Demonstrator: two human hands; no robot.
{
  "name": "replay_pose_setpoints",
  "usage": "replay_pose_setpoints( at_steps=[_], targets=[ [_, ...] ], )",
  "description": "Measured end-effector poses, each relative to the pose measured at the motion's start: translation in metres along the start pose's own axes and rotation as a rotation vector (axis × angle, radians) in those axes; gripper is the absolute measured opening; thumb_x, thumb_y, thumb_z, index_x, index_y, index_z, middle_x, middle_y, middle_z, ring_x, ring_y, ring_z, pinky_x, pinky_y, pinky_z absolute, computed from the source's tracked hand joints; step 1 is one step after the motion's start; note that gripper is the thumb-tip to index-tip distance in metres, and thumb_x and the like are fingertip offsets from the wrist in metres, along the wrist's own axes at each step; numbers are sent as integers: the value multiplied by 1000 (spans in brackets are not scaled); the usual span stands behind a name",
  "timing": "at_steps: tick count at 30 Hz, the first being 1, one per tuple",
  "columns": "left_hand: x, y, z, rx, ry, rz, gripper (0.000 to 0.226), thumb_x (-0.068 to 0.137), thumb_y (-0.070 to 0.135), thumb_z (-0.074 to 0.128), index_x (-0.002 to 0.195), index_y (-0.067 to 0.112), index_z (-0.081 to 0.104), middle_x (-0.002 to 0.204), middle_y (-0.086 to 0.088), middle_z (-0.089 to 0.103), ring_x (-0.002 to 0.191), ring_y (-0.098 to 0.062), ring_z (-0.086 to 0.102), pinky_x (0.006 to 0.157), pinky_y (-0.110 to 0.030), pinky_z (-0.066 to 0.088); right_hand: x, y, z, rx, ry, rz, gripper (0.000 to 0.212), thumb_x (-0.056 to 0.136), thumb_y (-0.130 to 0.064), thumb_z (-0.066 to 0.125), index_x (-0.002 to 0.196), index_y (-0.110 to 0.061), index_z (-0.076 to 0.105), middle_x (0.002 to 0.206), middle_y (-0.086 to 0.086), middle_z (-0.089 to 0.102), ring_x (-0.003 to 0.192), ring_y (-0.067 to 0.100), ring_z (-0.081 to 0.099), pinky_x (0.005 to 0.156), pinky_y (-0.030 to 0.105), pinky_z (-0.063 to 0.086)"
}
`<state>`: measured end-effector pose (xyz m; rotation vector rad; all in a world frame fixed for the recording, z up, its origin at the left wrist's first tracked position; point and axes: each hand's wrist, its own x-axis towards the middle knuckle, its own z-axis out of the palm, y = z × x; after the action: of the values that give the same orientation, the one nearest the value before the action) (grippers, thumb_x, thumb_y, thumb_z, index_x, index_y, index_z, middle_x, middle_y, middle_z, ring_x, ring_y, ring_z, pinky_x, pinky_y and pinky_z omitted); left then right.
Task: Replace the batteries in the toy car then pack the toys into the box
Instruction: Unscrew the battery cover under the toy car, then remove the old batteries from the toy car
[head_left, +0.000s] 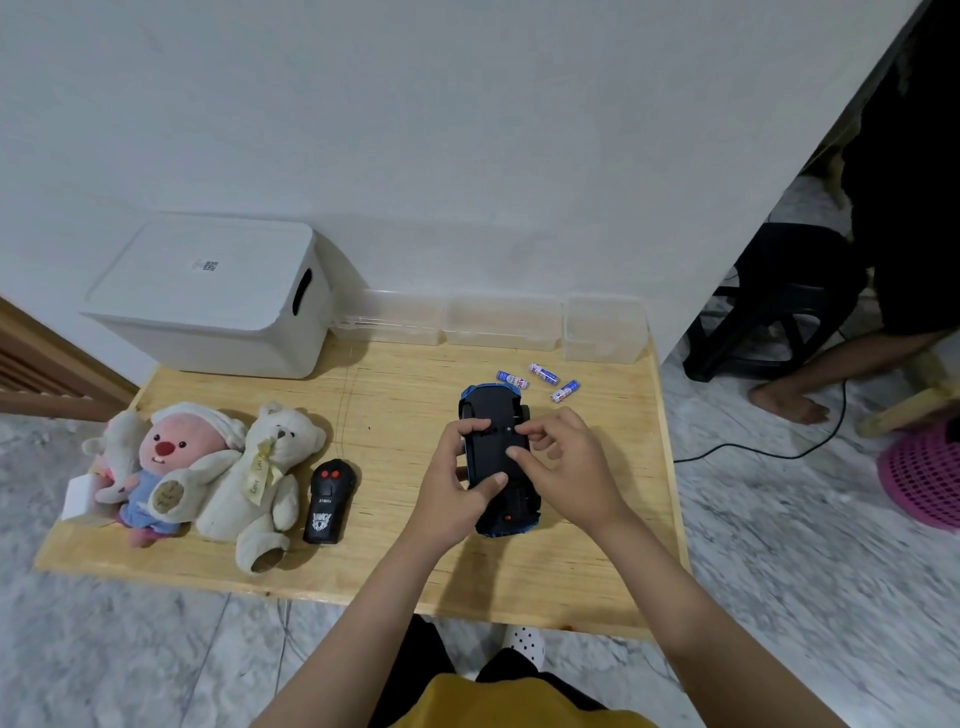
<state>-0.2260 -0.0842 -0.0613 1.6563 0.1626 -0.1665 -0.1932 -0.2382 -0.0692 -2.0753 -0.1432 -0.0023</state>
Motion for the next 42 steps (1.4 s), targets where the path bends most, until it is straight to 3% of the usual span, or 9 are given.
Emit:
replay_pose_setpoints(
  at_steps=[4,8,13,18,25,30,35,39,42],
  targets=[
    [-2,-7,-2,-2,17,-11,58,78,-2,72,115,39,52,104,8,58,100,-22,61,76,-27,57,1,0,-3,64,-30,77,18,76,-16,77,91,-19,66,86,-13,58,78,2,55,69,8,42],
    [-1,-11,-2,10,11,-29,64,73,0,77,118,39,54,107,8,60,101,-17,61,83,-28,55,0,3,-8,257,-57,155,20,74,-6,78,81,-20,66,80,-2,66,71,6,58,72,25,51],
    [-5,-17,-3,45,-3,-18,64,72,-1,77,118,37,54,109,4,61,95,-2,61,80,-18,51,-5,8,-29,382,67,184,19,72,2,76,82,-10,67,77,3,69,67,6,61,67,17,52],
    [-12,-25,-10,36,5,-63,60,76,0,74,121,34,53,110,3,58,90,-10,61,68,-14,51,-25,38,-53,204,106,292,16,73,-6,79,85,-9,69,76,4,71,65,5,66,61,13,51],
    [-18,-34,-10,79,-15,-66,67,80,0,71,130,37,48,123,3,58,102,-5,59,79,-13,49,-41,82,-52,6,65,580,13,75,-14,78,84,-17,69,82,1,69,80,13,65,63,19,44],
    [-21,-36,-6,59,1,-73,71,76,0,75,127,42,48,118,1,60,102,-16,61,88,-31,54,-43,99,-46,-40,71,589,12,77,-13,77,88,-15,71,88,3,68,84,13,62,66,16,43],
    [-26,-33,-4,0,18,-85,74,73,-4,76,125,41,48,116,1,59,98,-18,62,75,-23,55,-45,97,-44,-41,68,592,21,78,-11,76,98,-9,69,92,4,65,88,17,62,67,14,43],
    [-27,-31,-1,24,18,-73,82,68,-3,80,126,43,45,122,5,55,102,-15,60,83,-28,55,-42,70,-44,-39,98,502,22,80,-17,74,101,-13,67,99,1,61,80,6,57,63,9,39],
    [-26,-30,3,44,10,-56,88,63,-2,82,127,45,42,124,10,54,102,-10,59,82,-21,52,-37,35,-37,24,96,359,14,80,-17,73,94,-19,69,92,-5,64,82,2,58,64,8,41]
  ],
)
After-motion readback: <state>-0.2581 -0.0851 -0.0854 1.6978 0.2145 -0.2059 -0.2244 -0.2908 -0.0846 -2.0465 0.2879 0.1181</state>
